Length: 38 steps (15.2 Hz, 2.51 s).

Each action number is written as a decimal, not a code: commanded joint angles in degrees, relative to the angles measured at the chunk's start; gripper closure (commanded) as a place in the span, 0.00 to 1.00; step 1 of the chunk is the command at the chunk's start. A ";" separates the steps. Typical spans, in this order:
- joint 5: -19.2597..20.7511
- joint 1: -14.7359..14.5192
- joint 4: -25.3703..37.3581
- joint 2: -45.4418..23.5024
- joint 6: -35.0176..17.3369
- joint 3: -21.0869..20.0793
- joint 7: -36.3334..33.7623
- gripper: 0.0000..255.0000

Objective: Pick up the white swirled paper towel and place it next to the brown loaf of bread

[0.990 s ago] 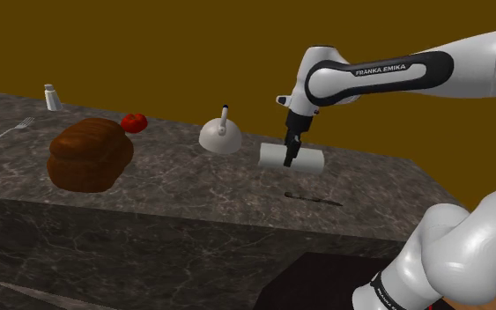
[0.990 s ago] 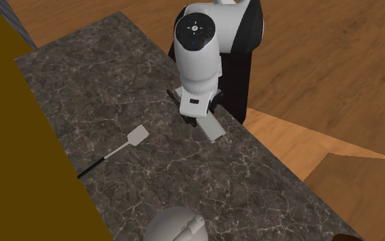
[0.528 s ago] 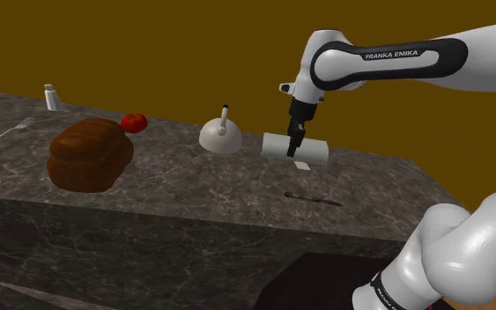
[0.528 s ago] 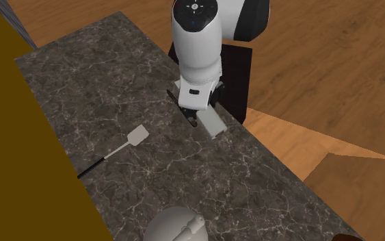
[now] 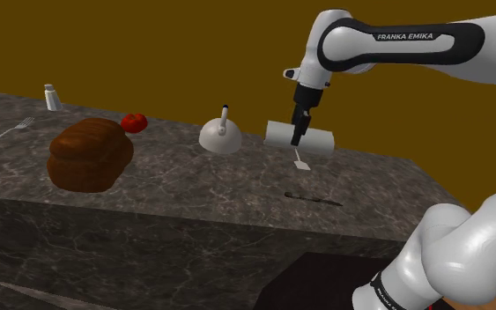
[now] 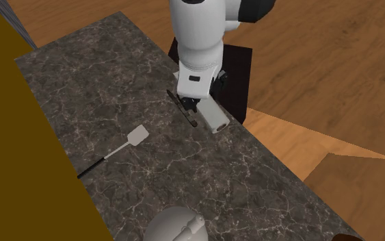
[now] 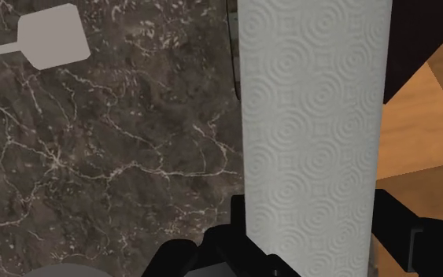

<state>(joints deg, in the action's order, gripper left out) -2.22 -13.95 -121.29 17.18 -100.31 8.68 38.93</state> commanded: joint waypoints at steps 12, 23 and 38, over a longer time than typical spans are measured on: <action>-1.24 -1.66 9.93 -3.17 6.57 -2.30 -3.87 1.00; -3.44 -7.25 25.73 -17.63 6.86 -9.12 -15.91 1.00; 0.35 -18.31 94.24 -62.88 28.72 -14.76 -31.85 1.00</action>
<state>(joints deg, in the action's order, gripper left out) -2.85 -30.45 -44.09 -35.68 -78.73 -5.55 8.93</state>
